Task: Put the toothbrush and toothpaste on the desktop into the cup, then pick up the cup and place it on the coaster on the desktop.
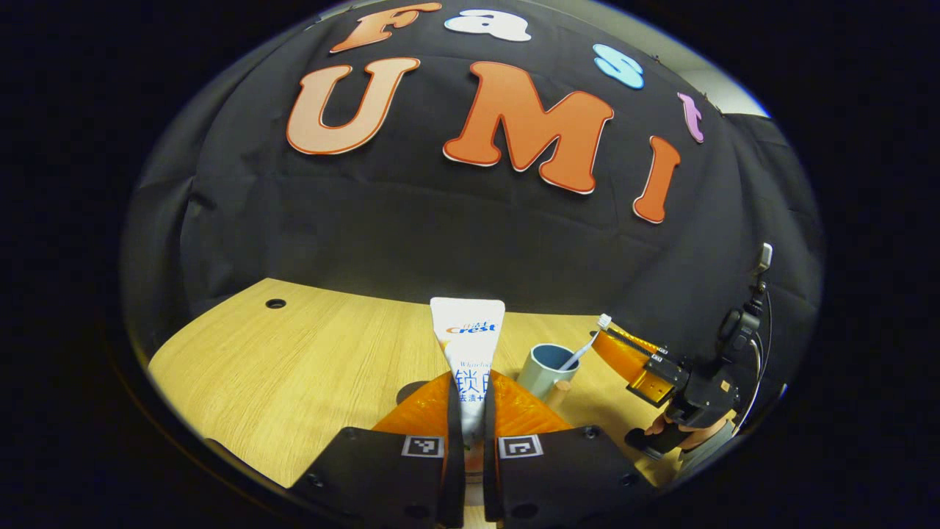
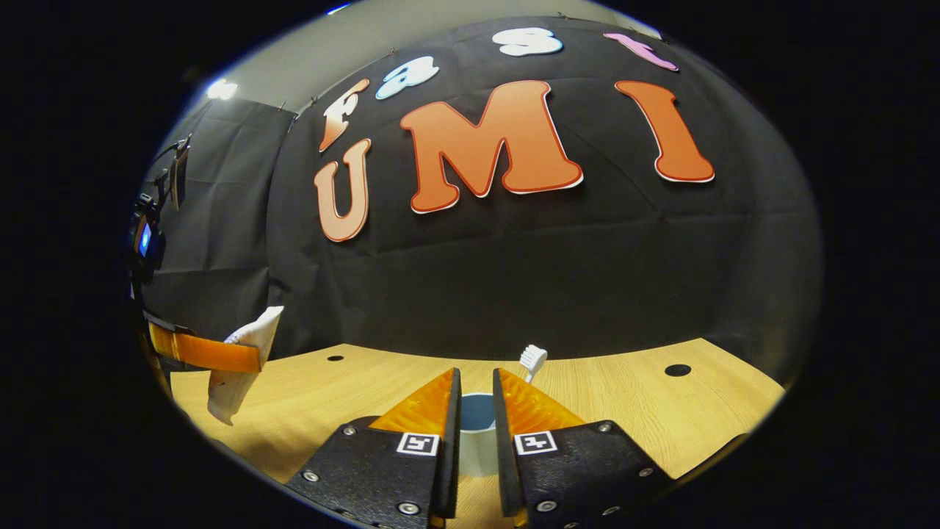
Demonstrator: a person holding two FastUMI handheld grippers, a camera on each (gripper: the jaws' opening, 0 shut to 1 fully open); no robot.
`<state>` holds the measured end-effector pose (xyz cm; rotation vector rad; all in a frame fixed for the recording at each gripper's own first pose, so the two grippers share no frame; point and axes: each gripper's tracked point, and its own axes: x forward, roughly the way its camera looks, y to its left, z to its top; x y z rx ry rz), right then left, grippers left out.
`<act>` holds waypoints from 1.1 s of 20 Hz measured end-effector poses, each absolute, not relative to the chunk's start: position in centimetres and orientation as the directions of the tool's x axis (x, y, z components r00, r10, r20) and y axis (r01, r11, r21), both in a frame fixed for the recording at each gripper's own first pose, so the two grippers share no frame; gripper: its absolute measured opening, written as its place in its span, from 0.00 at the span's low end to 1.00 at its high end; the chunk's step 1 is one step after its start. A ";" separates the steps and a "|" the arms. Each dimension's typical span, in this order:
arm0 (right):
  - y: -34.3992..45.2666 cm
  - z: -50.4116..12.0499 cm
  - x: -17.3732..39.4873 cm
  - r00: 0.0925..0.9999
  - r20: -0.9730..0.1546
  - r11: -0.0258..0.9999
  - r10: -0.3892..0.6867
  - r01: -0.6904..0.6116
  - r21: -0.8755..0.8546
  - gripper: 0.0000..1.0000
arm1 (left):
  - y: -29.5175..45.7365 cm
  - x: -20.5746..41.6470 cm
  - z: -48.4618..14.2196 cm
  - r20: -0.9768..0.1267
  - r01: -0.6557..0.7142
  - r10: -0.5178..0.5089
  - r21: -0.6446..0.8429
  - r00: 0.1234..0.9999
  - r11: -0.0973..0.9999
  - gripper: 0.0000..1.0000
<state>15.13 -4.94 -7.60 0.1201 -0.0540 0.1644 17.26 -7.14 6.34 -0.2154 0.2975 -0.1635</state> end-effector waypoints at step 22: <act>-7.0 -5.8 5.9 0.991 0.108 0.989 0.084 -0.096 0.113 0.78 | -15.6 22.4 12.4 -0.034 0.325 -0.357 -0.338 0.934 0.883 0.13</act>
